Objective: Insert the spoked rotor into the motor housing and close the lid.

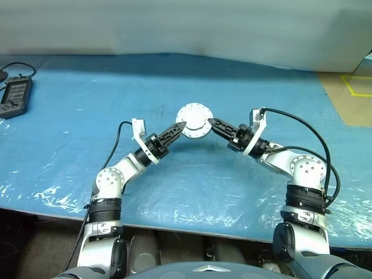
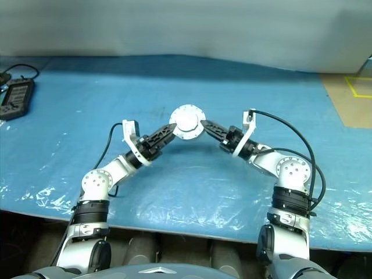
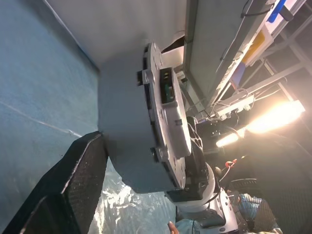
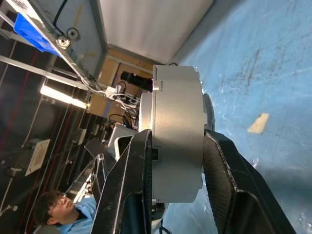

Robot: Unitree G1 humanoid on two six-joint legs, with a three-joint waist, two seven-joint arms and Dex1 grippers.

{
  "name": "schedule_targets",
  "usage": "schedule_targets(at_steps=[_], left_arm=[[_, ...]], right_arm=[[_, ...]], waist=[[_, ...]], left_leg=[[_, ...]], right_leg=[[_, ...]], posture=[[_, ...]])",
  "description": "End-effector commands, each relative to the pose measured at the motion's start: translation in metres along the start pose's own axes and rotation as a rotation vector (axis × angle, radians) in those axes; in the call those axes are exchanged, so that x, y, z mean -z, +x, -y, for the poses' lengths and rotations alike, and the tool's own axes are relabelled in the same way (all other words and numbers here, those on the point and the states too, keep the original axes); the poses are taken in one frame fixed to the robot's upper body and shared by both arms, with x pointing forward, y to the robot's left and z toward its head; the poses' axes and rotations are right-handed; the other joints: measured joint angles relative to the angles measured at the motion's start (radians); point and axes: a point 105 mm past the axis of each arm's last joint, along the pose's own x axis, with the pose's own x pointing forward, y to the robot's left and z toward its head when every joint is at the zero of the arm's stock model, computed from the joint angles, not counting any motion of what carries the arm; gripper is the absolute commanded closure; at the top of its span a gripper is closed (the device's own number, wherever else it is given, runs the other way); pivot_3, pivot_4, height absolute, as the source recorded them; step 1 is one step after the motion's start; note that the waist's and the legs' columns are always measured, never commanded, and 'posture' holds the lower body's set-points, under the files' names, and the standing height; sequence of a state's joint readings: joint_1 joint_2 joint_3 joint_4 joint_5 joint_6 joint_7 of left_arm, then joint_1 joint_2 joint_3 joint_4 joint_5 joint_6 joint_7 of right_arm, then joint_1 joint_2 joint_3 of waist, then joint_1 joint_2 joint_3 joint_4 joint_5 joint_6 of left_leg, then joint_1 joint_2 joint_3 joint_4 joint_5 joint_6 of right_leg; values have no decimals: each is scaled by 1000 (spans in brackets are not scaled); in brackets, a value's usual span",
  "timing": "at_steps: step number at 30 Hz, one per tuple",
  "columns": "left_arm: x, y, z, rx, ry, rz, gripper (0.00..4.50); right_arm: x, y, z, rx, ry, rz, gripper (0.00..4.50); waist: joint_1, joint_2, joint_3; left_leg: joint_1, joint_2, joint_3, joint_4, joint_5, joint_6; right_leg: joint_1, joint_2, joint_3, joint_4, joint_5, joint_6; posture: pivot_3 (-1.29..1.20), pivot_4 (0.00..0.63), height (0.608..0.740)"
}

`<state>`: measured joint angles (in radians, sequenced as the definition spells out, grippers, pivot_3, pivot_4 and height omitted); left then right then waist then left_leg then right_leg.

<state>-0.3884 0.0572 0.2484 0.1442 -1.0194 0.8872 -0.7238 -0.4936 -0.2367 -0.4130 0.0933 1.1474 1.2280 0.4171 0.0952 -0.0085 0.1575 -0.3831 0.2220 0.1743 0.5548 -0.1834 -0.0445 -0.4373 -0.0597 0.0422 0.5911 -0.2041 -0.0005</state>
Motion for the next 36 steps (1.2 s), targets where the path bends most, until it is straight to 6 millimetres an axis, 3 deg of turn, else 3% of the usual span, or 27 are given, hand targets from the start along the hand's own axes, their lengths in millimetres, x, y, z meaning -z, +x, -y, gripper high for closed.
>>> schedule_targets(at_steps=[1,17,25,36], left_arm=[[-2,8,12,59,17,5,10],[6,15,7,61,31,-19,10],[5,9,1,34,48,-20,10],[3,12,4,59,64,-5,10]], right_arm=[[-4,3,-31,-129,-79,-5,3395],[11,9,-53,-223,-102,-69,3395],[0,7,-53,-223,-103,-34,3395],[1,8,-51,-212,-110,-43,3395]], waist=[[0,0,0],[1,0,0],[1,0,0],[0,0,0]], left_leg=[[0,0,0,0,0,0],[0,0,-1,7,0,0],[0,0,-2,10,0,0],[2,0,-2,12,0,-1]], right_leg=[[0,0,0,0,0,0],[2,0,0,2,1,1],[1,-1,0,8,0,1],[1,-1,1,13,-2,-2]], posture=[[0,150,740],[0,150,740],[0,150,740],[0,150,740]])
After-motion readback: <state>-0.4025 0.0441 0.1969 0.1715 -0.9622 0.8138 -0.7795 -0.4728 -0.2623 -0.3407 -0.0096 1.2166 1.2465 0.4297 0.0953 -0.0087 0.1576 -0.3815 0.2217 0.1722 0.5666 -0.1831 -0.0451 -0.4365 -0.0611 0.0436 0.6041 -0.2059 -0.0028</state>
